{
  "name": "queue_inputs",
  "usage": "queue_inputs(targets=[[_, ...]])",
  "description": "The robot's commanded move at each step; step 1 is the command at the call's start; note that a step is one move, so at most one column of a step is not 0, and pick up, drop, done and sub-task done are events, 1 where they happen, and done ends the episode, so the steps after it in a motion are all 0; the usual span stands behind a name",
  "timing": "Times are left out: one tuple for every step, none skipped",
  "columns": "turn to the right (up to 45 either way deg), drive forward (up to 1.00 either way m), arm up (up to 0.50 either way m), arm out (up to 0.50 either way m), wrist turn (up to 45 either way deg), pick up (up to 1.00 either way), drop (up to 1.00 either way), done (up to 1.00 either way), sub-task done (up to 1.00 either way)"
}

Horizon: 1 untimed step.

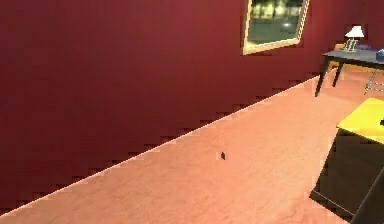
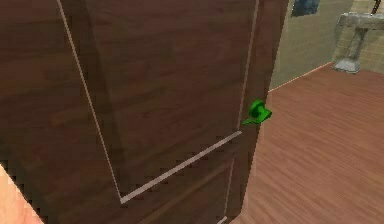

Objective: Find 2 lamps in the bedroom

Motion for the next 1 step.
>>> queue_inputs(targets=[[3.0,0.00,0.00,0.00,0.0,0.00,0.00,0.00,0.00]])
